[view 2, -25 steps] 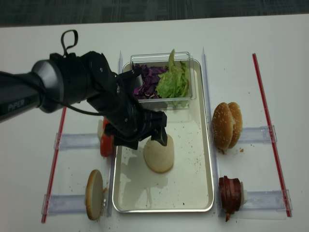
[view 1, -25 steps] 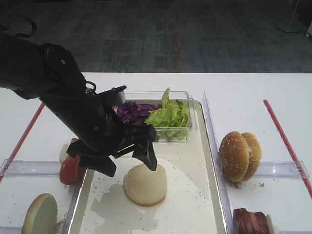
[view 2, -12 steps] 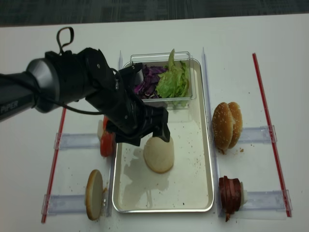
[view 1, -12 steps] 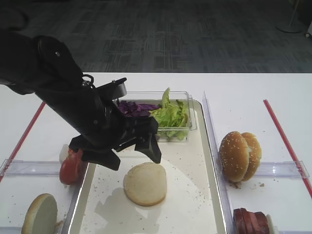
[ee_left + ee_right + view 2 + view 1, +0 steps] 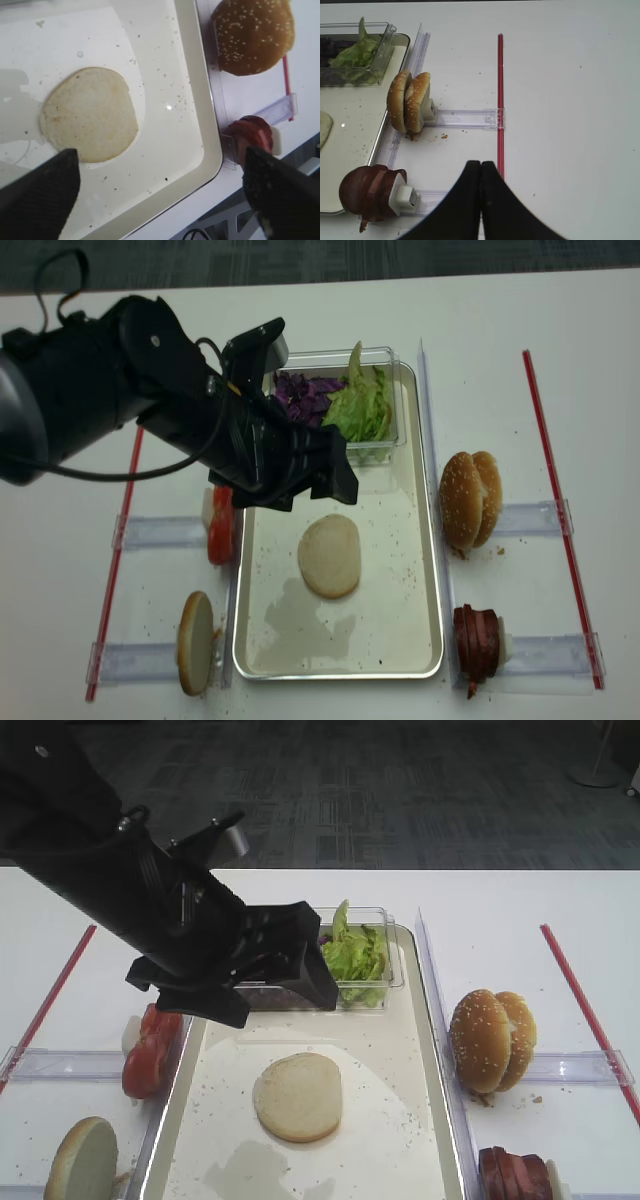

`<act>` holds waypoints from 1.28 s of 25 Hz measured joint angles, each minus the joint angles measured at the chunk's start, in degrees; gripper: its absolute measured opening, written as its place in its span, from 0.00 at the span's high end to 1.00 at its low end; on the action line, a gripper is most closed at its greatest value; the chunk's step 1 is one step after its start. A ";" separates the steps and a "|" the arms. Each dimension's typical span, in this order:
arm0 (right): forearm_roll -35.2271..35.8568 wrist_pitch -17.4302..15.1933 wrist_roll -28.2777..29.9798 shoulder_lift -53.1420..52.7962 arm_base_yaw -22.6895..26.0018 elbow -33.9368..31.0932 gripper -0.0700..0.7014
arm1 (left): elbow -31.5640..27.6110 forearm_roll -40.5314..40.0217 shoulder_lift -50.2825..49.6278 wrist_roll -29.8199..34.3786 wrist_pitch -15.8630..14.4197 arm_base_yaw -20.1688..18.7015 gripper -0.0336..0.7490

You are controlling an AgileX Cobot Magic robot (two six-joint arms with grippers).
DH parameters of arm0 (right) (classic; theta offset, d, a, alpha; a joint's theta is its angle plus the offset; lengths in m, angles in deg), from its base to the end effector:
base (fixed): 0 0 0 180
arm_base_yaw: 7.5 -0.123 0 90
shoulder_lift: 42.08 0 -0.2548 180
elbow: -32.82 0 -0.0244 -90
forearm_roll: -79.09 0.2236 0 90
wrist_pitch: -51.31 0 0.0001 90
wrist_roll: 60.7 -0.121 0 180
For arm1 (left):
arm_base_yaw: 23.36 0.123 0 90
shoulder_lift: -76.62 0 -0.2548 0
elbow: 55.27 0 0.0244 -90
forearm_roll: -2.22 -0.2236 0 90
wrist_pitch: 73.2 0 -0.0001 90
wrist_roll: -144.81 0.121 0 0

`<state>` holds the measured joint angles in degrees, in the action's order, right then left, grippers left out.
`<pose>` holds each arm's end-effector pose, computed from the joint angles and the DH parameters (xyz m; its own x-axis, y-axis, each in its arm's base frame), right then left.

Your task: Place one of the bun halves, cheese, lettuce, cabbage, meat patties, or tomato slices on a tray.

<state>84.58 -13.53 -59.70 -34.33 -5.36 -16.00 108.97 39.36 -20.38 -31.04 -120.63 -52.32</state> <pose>0.0240 0.0096 0.2382 -0.5200 0.0427 -0.8531 -0.0246 0.9976 0.0650 0.2317 -0.1898 0.2147 -0.9588 0.1309 -0.2521 0.2517 0.8032 -0.5399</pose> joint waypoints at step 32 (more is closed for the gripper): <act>0.00 0.00 0.00 0.00 0.00 0.00 0.44 | 0.00 -36.72 7.88 -15.72 -12.15 7.60 0.18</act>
<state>84.58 -13.53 -59.70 -34.33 -5.36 -16.00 108.97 2.64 -12.51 -46.76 -132.79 -44.72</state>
